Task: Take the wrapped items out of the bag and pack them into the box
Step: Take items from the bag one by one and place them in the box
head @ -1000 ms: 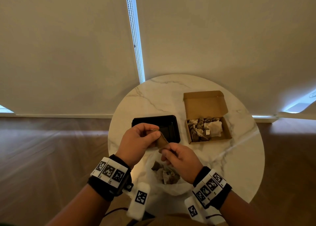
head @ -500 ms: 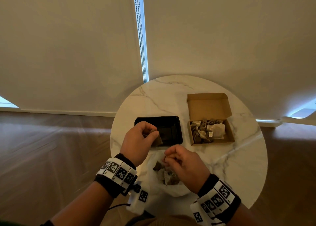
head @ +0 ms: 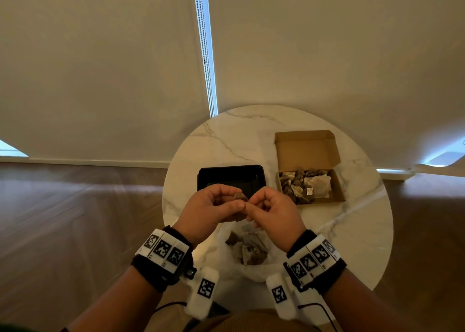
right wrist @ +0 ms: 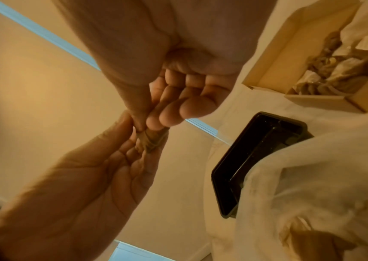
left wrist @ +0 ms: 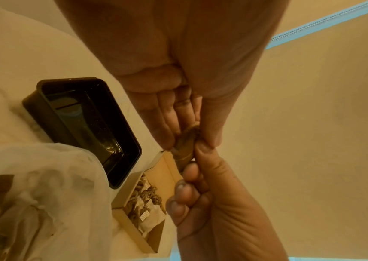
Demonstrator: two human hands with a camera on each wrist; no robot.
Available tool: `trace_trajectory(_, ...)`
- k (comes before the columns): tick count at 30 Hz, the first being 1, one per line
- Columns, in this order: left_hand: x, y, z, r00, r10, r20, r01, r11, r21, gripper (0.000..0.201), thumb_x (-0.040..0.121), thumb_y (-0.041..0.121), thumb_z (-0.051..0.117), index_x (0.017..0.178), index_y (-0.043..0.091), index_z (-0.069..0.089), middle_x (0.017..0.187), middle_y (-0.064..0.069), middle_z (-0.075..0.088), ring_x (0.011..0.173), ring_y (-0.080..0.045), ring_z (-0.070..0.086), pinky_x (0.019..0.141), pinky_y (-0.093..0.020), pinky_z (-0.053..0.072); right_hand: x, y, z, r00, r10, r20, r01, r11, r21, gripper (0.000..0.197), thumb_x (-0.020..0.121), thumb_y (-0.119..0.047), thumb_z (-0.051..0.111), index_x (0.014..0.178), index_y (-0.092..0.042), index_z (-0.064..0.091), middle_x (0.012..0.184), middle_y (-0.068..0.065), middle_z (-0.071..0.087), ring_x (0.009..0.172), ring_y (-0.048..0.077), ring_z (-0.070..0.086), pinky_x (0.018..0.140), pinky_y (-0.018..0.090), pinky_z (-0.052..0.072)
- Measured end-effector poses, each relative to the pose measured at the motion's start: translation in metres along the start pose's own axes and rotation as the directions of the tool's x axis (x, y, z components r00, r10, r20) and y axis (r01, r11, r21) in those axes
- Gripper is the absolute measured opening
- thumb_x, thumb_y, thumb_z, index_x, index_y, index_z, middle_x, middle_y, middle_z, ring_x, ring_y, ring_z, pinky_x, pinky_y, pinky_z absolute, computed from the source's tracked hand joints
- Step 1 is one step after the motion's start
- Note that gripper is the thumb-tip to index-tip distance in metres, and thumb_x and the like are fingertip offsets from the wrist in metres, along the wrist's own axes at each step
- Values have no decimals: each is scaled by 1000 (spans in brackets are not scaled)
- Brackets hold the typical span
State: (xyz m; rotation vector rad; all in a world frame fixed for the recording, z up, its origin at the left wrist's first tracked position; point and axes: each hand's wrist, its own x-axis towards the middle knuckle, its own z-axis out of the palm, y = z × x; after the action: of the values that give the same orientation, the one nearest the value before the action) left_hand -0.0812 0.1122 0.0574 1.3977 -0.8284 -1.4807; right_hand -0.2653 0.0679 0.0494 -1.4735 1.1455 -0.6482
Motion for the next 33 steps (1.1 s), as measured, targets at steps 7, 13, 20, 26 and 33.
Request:
trace_trajectory(7,-5,-8,-14,992,9,-125,-4,999,39,22,90,-3,71,110,4,69,97,-16,77,89,-27,75,79,-38,64,-1,17,1,992,75,102,-81,995,57,11,101,-22,62,99,-18,73,82,5,76,63,16,66,57,25,53)
trace_trajectory(13,-23,-14,-22,987,10,-159,27,973,228,19,93,5,71,108,16,71,95,-7,76,85,-21,76,69,-28,62,12,80,35,905,305,296,-53,772,-634,24,103,-37,51,102,-27,72,94,-6,70,85,11,65,77,26,50)
trace_trajectory(20,-42,-27,-24,991,-14,-135,56,948,312,19,93,8,73,106,21,71,94,-3,75,83,-19,75,70,-31,62,30,112,74,915,274,297,83,593,-801,25,100,-38,54,118,-25,65,121,3,62,110,24,60,94,36,49)
trace_trajectory(26,-54,-29,-26,990,-43,-135,81,954,290,19,94,5,71,108,17,70,99,-5,73,83,-10,74,68,-18,58,30,123,79,912,285,294,111,519,-848,43,95,-50,58,131,-27,59,132,5,55,117,28,58,97,38,48)
trace_trajectory(33,-57,-32,-38,988,-53,-148,104,928,358,20,94,9,71,110,20,69,104,-2,72,86,-14,75,72,-22,60,34,124,88,919,275,281,83,563,-823,37,98,-40,56,132,-26,62,137,1,59,120,25,58,103,40,49)
